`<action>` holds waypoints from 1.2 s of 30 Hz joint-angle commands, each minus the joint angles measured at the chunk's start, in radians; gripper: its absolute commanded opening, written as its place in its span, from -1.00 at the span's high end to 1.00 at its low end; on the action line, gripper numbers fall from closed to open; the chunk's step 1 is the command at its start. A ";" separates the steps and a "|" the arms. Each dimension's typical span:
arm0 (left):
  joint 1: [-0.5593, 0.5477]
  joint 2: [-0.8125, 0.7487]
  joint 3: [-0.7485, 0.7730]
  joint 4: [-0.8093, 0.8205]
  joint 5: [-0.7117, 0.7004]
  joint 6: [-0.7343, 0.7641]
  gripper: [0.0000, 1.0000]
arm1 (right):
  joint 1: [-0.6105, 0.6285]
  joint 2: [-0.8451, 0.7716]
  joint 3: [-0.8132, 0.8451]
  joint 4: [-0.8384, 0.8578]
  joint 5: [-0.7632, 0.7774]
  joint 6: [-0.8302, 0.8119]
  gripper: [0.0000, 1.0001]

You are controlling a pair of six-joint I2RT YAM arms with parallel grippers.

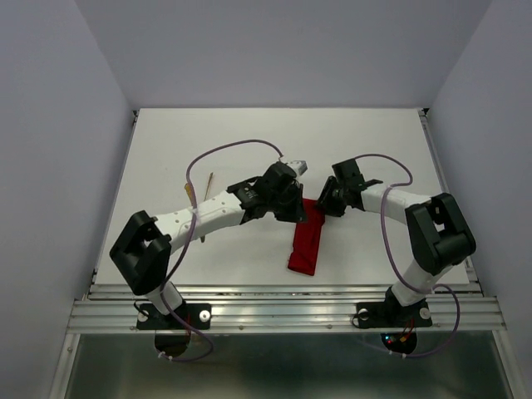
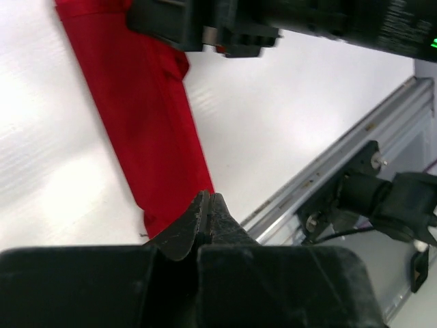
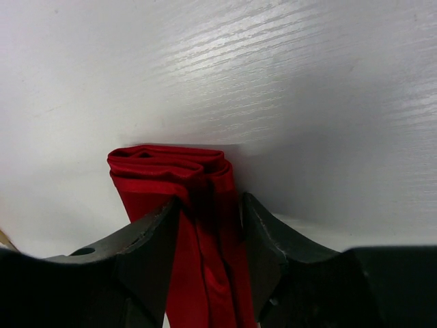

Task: Fold the napkin into a case and place the utensils inside
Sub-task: Smooth out the smaller rectangle-folded napkin at the center of the board.

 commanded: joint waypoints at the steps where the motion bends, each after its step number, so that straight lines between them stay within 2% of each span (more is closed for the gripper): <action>1: 0.012 0.067 -0.007 0.012 -0.004 0.023 1.00 | 0.000 -0.039 0.007 -0.044 0.018 -0.027 -0.03; 5: 0.011 0.141 -0.011 0.053 0.045 0.016 1.00 | 0.000 -0.074 0.018 -0.067 0.013 -0.045 -0.25; 11: -0.008 0.219 -0.011 0.088 0.094 0.016 1.00 | 0.000 -0.119 -0.009 -0.084 -0.051 -0.086 -0.37; 19: -0.026 0.282 -0.023 0.142 0.160 0.011 1.00 | 0.000 -0.191 -0.143 -0.052 -0.136 -0.112 -0.40; 28: -0.031 0.326 -0.043 0.196 0.189 0.004 1.00 | 0.052 -0.206 -0.218 0.005 -0.179 -0.076 -0.22; 35: -0.031 0.320 -0.057 0.213 0.195 0.008 1.00 | 0.086 -0.185 -0.235 0.036 -0.174 -0.036 0.16; 36: -0.031 0.316 -0.057 0.213 0.197 0.010 1.00 | 0.086 -0.183 -0.237 0.039 -0.171 -0.033 0.30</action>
